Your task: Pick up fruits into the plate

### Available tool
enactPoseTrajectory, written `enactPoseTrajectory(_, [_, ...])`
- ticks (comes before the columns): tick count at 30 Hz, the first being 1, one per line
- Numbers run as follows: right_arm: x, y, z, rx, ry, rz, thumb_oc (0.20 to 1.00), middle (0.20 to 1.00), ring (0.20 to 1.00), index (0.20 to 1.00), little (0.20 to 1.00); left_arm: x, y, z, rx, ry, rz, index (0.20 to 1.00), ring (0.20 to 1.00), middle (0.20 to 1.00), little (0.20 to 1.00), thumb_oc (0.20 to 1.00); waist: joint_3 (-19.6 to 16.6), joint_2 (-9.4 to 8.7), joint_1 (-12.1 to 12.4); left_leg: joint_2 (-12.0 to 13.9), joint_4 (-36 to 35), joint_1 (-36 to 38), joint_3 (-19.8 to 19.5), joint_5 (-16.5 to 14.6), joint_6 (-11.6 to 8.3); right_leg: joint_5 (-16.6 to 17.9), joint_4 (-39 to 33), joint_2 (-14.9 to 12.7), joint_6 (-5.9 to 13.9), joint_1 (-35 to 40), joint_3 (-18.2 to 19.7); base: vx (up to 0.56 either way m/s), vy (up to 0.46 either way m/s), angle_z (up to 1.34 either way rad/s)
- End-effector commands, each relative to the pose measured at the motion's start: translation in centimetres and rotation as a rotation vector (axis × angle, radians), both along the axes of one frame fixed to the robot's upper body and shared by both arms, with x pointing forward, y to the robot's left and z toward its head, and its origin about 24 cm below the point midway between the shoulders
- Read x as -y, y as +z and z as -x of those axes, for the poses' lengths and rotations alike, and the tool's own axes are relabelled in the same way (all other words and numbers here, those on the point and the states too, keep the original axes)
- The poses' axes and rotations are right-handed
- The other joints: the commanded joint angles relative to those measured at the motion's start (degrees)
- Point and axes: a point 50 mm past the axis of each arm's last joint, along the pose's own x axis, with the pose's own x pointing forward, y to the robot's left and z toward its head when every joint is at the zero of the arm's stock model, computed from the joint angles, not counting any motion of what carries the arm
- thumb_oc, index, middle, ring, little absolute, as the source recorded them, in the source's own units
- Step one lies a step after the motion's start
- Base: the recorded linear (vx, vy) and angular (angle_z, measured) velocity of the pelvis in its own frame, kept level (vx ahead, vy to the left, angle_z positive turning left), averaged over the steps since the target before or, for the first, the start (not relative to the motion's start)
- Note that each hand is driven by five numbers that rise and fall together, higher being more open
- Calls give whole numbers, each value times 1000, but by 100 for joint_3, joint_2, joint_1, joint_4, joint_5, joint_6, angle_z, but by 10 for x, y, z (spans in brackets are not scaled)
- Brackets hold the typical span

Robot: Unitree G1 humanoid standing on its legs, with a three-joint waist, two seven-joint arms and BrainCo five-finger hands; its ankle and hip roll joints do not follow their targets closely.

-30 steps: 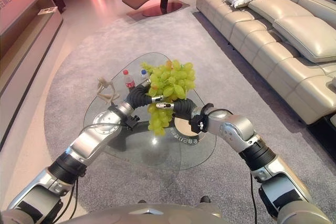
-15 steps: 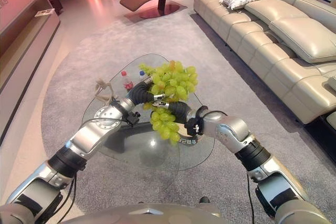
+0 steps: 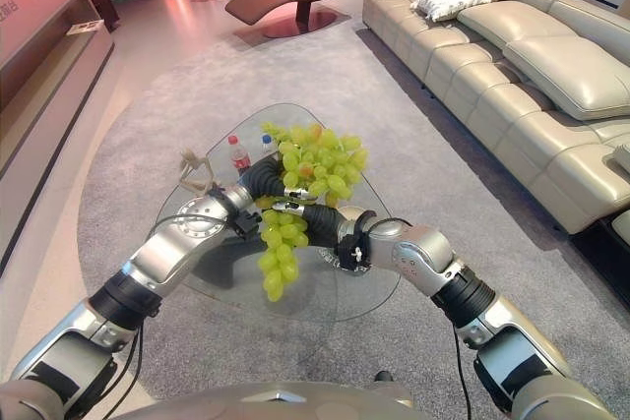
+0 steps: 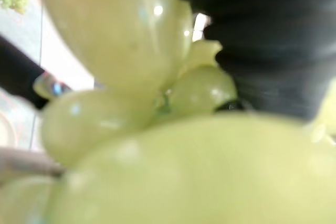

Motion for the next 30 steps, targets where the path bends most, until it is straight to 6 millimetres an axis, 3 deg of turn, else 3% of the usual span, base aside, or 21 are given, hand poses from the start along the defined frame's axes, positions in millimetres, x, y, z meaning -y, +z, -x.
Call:
enactPoseTrajectory(1, [-39, 57, 10, 135, 158, -282, 200, 200, 200, 200, 200, 20, 50, -20, 155, -96, 84, 1000, 1000, 1000, 1000, 1000, 77, -108, 18, -197, 272, -31, -49, -850, 181, -890, 484, -77, 0, 198, -201, 0, 0, 0])
enactPoseTrajectory(12, [-26, 58, 3, 156, 97, -291, 200, 200, 200, 200, 200, 9, 46, -19, 150, -73, 86, 1000, 1000, 1000, 1000, 1000, 85, -99, 54, -204, 286, -72, -91, -844, 184, -892, 491, -78, -23, 191, -252, 0, 1, 2])
enactPoseTrajectory(19, [-17, 58, -3, 176, 19, -301, 200, 200, 200, 200, 200, -1, 35, -21, 107, -51, 1, 1000, 1000, 1000, 1000, 1000, 82, -88, 63, -195, 310, -73, -85, -851, 184, -891, 489, -80, -25, 203, -270, 7, -1, 2])
enactPoseTrajectory(22, [-5, 58, -9, 185, -46, -309, 200, 200, 200, 200, 200, -18, 27, -23, 74, 6, -39, 1000, 1000, 1000, 1000, 1000, 82, -67, 65, -195, 310, -79, -85, -843, 183, -888, 494, -79, -25, 192, -277, 0, 0, 0])
enactPoseTrajectory(25, [19, 58, -16, 213, -170, -319, 200, 200, 200, 200, 200, -50, 11, -20, 5, 81, -73, 1000, 1000, 1000, 1000, 1000, 89, -39, 72, -194, 301, -94, -80, -830, 181, -882, 489, -82, -20, 178, -287, 0, 0, 0])
enactPoseTrajectory(30, [54, 55, -25, 275, -330, -306, 200, 200, 200, 200, 200, -77, -5, -11, -62, 136, 10, 1000, 1000, 1000, 1000, 1000, 119, -15, 83, -202, 305, -119, -80, -829, 186, -875, 495, -94, -22, 156, -315, 0, 0, 0])
